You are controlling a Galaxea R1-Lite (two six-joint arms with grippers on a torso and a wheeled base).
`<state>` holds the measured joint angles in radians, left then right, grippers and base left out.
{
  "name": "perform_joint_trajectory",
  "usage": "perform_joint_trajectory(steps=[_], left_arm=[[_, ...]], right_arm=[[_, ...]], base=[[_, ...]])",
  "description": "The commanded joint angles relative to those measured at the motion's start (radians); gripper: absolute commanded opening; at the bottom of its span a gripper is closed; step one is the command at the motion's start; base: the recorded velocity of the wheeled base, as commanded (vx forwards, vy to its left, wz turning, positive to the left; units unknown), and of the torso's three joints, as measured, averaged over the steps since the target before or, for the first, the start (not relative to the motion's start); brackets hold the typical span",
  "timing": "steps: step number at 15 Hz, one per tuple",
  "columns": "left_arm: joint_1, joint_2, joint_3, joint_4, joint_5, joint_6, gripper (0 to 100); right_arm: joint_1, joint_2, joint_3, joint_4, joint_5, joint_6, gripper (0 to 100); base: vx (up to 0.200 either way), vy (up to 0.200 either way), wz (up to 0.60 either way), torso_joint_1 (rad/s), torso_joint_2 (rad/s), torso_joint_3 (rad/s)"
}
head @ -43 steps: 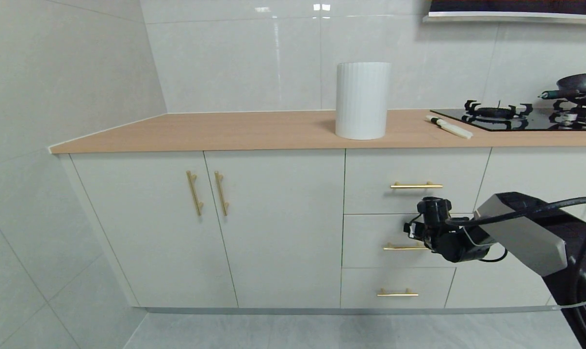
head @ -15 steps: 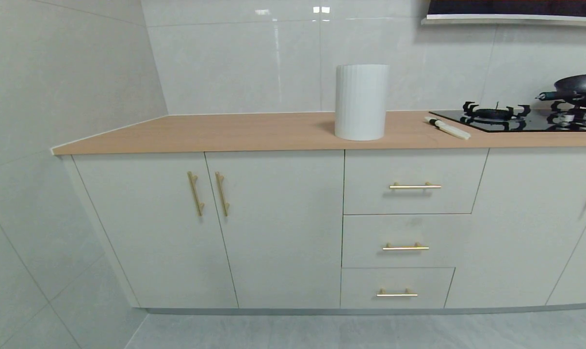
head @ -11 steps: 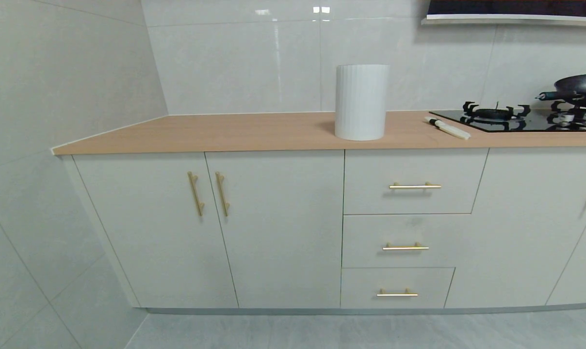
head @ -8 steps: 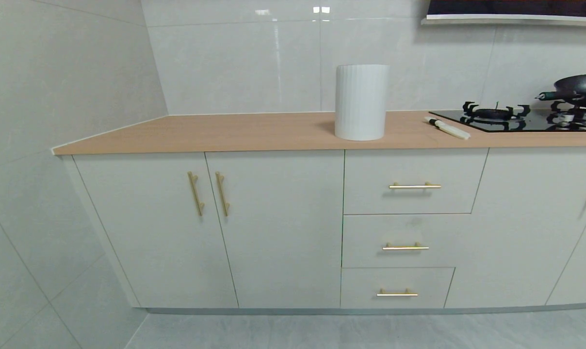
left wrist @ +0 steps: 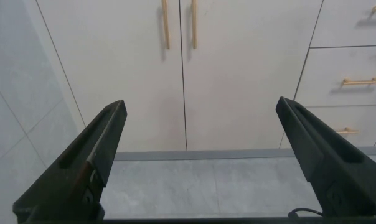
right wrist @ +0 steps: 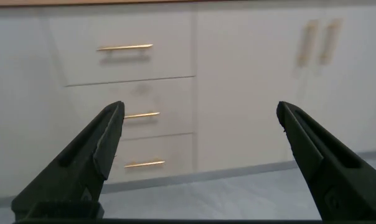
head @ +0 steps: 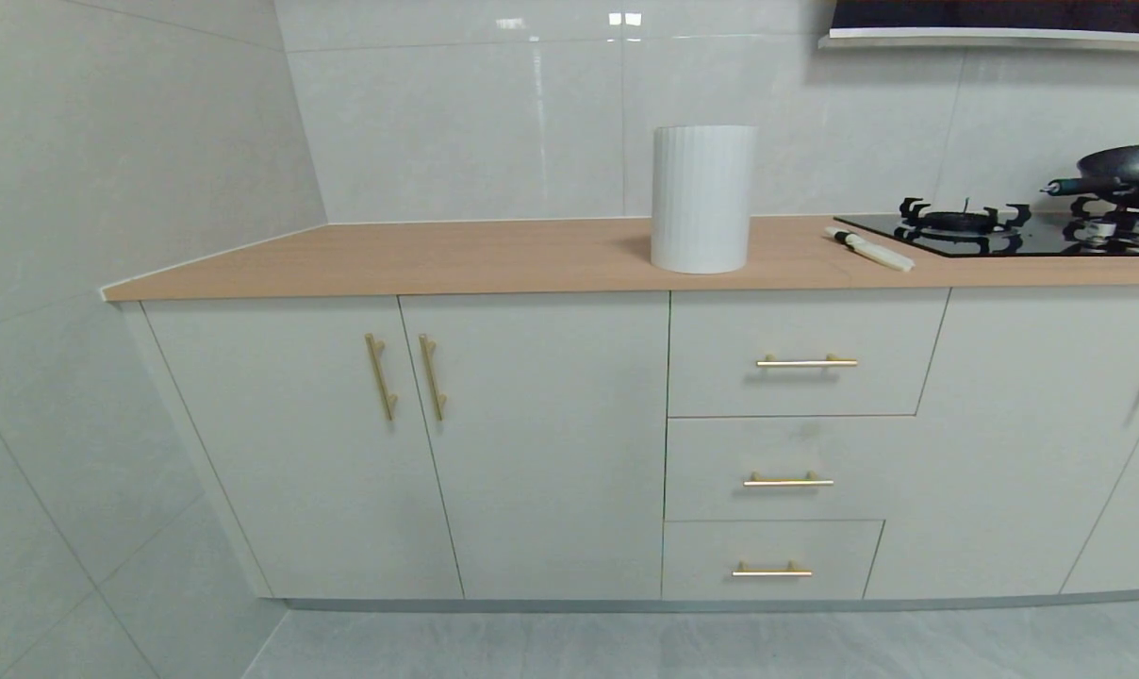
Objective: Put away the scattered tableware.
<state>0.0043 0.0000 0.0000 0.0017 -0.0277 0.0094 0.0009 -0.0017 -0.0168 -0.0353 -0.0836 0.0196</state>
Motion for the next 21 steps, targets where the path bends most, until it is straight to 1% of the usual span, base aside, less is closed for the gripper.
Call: perform_joint_trajectory(steps=[1,3,5,11,14,18,21], left_arm=[[0.000,0.000,0.000,0.000,0.000,0.000,100],[0.000,0.000,0.000,0.000,0.000,0.000,100],[0.000,0.000,0.000,0.000,0.000,0.000,100],[0.000,0.000,0.000,0.000,0.000,0.000,100],[0.000,0.000,0.000,0.001,-0.001,0.018,100],[0.000,0.000,0.000,0.001,-0.001,0.017,100],[0.000,0.000,0.000,0.001,-0.001,0.017,100]], right_arm=[[0.001,0.002,0.017,0.011,0.030,-0.001,100],[0.001,0.003,0.017,0.022,0.056,-0.015,100],[0.001,0.003,0.017,0.031,0.059,-0.033,100],[0.001,0.002,0.017,0.031,0.064,-0.032,100],[0.001,0.002,0.017,0.031,0.065,-0.029,100],[0.001,0.002,0.017,0.031,0.067,-0.029,100],[0.001,0.002,0.017,0.031,0.067,-0.029,100]], base=[[0.000,0.000,0.00,0.000,0.00,0.000],[0.000,0.000,0.00,0.000,0.00,0.000],[0.000,0.000,0.00,0.000,0.00,0.000],[0.000,0.000,0.00,0.000,0.00,0.000],[0.000,0.000,0.00,0.000,0.00,0.000],[0.000,0.000,0.00,0.000,0.00,0.000],[0.200,0.000,0.00,-0.001,0.00,0.002]])
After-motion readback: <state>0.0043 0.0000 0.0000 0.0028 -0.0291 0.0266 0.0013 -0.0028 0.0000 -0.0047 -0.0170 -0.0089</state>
